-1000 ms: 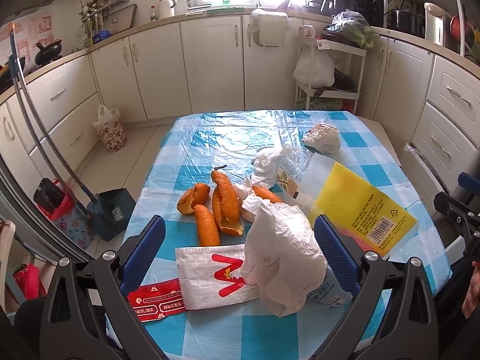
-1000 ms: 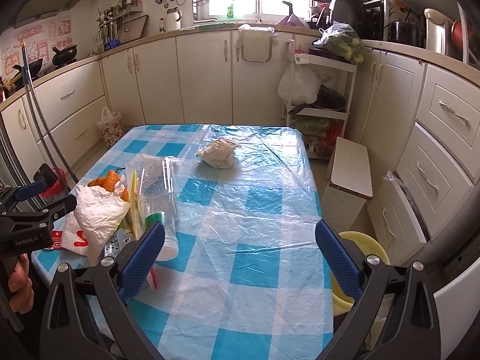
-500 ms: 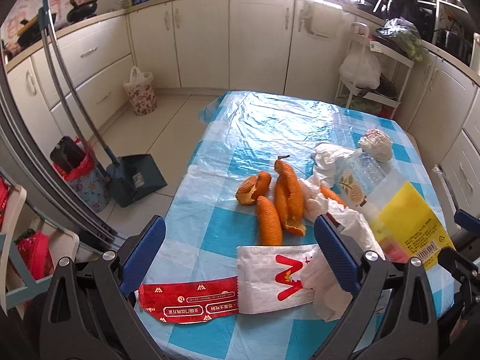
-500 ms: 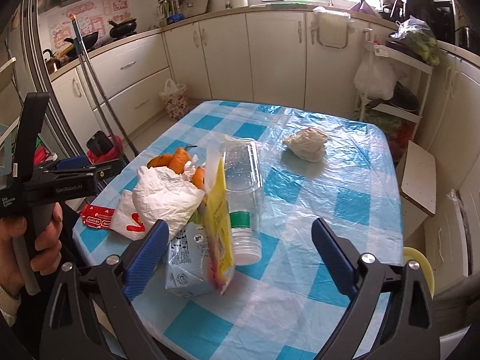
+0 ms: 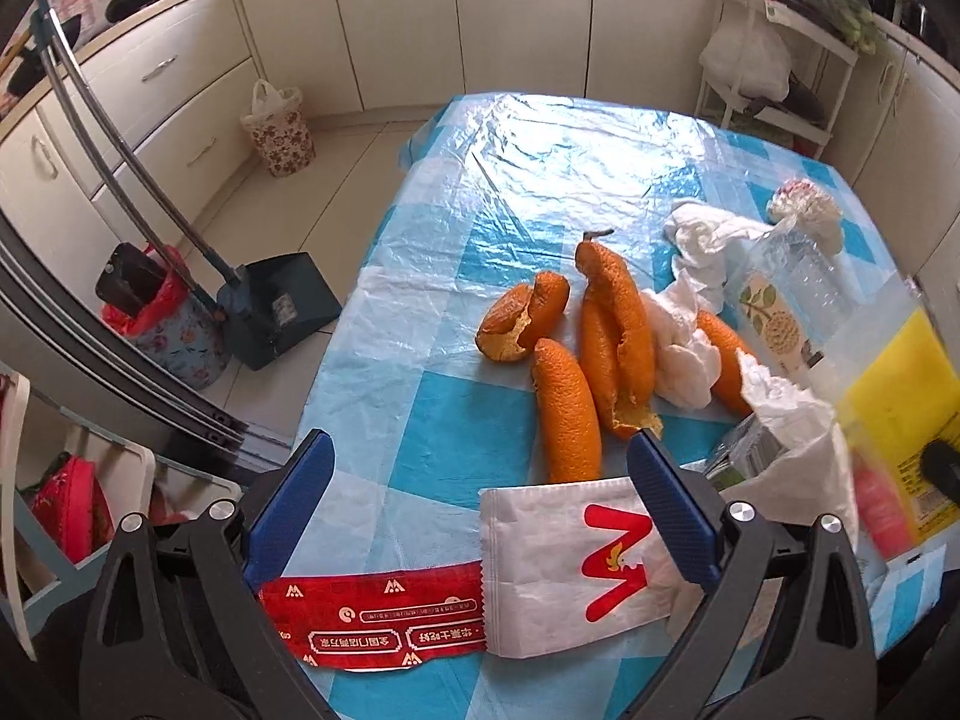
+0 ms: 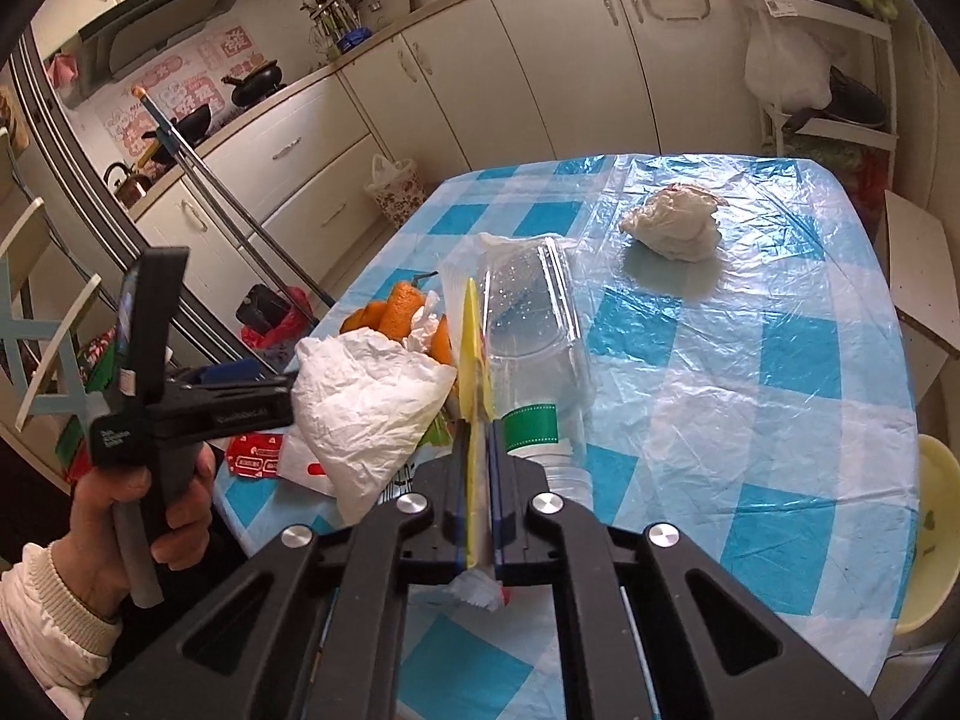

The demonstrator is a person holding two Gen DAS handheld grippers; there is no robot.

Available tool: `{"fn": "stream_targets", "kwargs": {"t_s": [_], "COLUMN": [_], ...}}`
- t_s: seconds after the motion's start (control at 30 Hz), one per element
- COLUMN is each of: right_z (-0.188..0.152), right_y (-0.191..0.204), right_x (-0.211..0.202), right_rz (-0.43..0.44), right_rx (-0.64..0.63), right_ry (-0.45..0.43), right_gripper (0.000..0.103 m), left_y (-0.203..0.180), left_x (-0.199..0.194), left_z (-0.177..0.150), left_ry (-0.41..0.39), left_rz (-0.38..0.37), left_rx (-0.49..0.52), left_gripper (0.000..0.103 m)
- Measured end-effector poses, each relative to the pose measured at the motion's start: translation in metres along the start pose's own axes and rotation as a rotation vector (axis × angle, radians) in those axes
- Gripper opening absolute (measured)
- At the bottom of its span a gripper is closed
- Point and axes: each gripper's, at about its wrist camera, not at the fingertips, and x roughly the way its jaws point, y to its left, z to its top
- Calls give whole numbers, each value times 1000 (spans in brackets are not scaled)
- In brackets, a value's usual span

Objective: Collect trash
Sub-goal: 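Grasp the long orange peel with the left tool while the right tool grasps the yellow packet, then carry the orange peel and yellow packet in both tools over the yellow bucket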

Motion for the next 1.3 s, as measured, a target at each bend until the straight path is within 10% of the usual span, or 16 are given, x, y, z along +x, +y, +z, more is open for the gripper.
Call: {"fn": "stream_targets", "kwargs": {"t_s": [0.5,1.3], "right_z": [3,5], "right_y": [-14,-44], "right_x": [-1,-69], "right_rz": [45,88], "right_rx": [72,165], "right_ry": [-14,-321], "right_gripper": [4,3], "left_y": [-8,-12], "left_x": [21,-102], "left_z": [-1,-18], "left_ry": [43,-394], "left_rz": [-160,-321], "left_rx": [-12,20], "left_gripper": [17,14]}}
